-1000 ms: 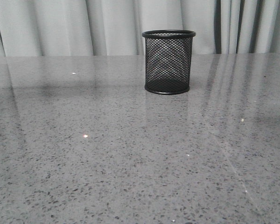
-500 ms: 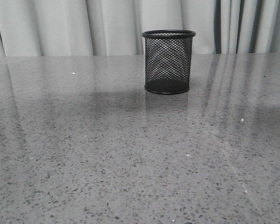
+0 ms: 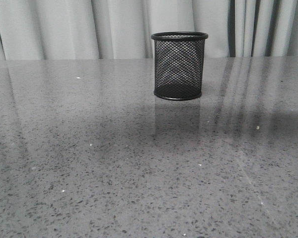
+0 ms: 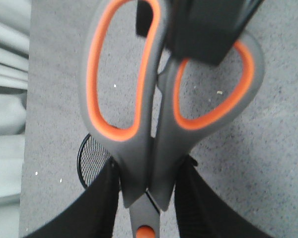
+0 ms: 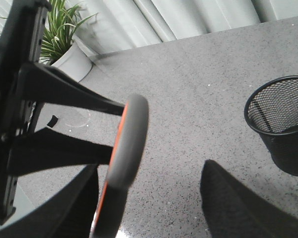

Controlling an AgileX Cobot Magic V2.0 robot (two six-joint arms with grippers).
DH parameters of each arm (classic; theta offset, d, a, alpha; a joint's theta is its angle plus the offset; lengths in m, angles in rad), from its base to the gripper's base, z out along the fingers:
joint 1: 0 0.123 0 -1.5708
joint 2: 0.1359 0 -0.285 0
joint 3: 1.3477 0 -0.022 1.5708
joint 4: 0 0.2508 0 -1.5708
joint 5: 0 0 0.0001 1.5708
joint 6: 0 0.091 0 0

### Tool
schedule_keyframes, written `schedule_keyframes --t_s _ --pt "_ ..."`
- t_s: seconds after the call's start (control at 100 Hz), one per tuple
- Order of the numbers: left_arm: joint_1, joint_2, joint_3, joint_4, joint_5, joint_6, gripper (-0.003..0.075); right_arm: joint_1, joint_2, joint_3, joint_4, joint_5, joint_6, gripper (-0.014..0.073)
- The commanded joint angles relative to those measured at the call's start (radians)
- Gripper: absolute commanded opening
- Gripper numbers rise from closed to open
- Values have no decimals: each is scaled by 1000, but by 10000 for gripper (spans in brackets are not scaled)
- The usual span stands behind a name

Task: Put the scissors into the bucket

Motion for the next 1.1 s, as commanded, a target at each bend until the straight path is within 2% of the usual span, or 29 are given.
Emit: schedule_keyframes --t_s 0.0,0.21,0.28,0.46,0.53,0.57,0.62,0.72,0.79,0.88,0.99,1.09 --pt "-24 -39 -34 -12 -92 -24 43 0 -4 -37 59 -12 -14 405" --pt "-44 -19 -34 -13 -94 -24 43 0 -2 -37 60 -18 -14 384" --pt "-44 -19 -34 -18 -94 -24 43 0 -2 -37 60 -19 -14 309" --pt "-44 -23 -34 -22 -94 -24 53 0 -2 -37 60 -20 -14 39" --pt "-44 -24 -35 -29 -90 -24 96 0 -2 -37 60 -20 -22 -41" --pt "-44 -27 -40 -30 -87 -24 146 0 -2 -37 60 -20 -31 -72" --pt "-44 -27 -47 -32 -77 -24 232 0 -2 -37 60 -20 -31 -73" --pt "-44 -33 -47 -33 -81 -28 458 0 -2 -37 60 -22 -33 -73" --pt "-42 -41 -47 -33 -81 -28 537 0 -2 -37 60 -27 -50 -73" --pt "-40 -55 -47 -17 -81 -30 524 0 -2 -43 47 -43 -52 -72" --pt "-38 -80 -47 60 -85 -75 473 0 3 -75 -35 -78 -52 -39" --pt "10 -100 -47 86 -85 -140 445 0 25 -130 -103 -98 -52 -41"
